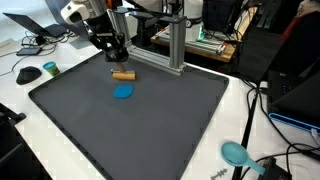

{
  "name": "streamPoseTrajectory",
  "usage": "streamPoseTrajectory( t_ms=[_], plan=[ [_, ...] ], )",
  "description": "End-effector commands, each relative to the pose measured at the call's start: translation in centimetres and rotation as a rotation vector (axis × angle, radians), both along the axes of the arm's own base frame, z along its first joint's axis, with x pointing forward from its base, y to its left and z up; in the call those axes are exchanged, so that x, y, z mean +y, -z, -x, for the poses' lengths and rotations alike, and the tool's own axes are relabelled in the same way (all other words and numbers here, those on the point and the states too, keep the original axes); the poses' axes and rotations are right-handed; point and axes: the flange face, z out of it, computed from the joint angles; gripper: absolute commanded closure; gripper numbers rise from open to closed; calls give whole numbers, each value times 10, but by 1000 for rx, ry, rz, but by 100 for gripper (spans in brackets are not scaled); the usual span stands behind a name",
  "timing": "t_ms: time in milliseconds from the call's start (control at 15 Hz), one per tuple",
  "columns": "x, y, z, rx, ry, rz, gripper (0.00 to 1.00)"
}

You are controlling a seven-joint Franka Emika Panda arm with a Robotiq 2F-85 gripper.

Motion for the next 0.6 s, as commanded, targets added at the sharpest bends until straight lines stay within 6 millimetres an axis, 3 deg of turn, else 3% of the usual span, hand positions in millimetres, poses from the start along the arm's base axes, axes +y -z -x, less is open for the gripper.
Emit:
streamPoseTrajectory(
  t_ms=[0, 267, 533],
  plan=[
    [1, -49, 31, -86, 74, -27, 78],
    [14, -85, 66, -191, 125, 0, 78],
    [32, -106, 111, -256, 191, 18, 78]
  ],
)
